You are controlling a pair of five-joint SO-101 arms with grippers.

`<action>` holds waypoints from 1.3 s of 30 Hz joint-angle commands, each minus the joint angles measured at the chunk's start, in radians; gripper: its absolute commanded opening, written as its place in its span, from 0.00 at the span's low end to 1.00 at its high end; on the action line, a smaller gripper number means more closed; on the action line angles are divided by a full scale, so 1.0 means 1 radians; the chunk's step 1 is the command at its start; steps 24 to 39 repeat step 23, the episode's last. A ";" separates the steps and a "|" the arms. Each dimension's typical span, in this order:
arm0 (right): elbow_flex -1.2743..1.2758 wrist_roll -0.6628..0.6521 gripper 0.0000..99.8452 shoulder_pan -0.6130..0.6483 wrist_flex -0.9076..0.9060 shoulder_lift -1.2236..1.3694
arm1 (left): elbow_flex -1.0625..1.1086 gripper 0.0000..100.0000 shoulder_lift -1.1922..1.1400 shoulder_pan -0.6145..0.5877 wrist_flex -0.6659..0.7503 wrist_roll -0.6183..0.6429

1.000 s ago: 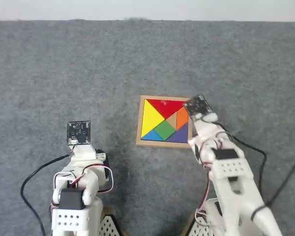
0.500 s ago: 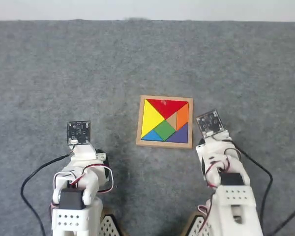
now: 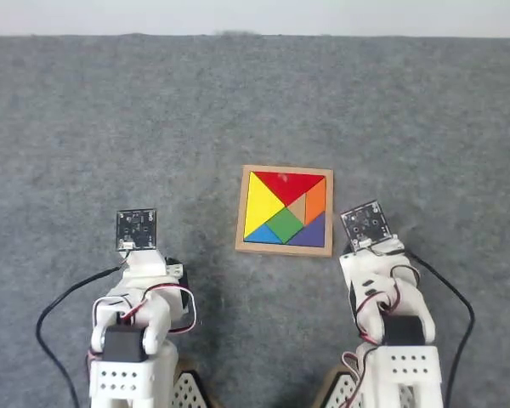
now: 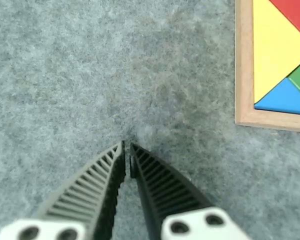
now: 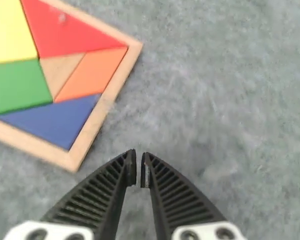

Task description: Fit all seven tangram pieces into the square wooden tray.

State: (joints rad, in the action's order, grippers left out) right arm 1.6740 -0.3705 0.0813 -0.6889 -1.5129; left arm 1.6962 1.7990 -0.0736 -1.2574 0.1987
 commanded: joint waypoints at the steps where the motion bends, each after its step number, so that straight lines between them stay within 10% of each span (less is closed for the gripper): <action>1: 0.017 0.009 0.03 -0.016 -0.128 -0.087 | -0.013 0.01 0.020 -0.006 -0.005 -0.015; 39: 0.017 0.009 0.03 -0.018 -0.202 -0.165 | -0.013 0.01 0.020 -0.006 -0.005 -0.015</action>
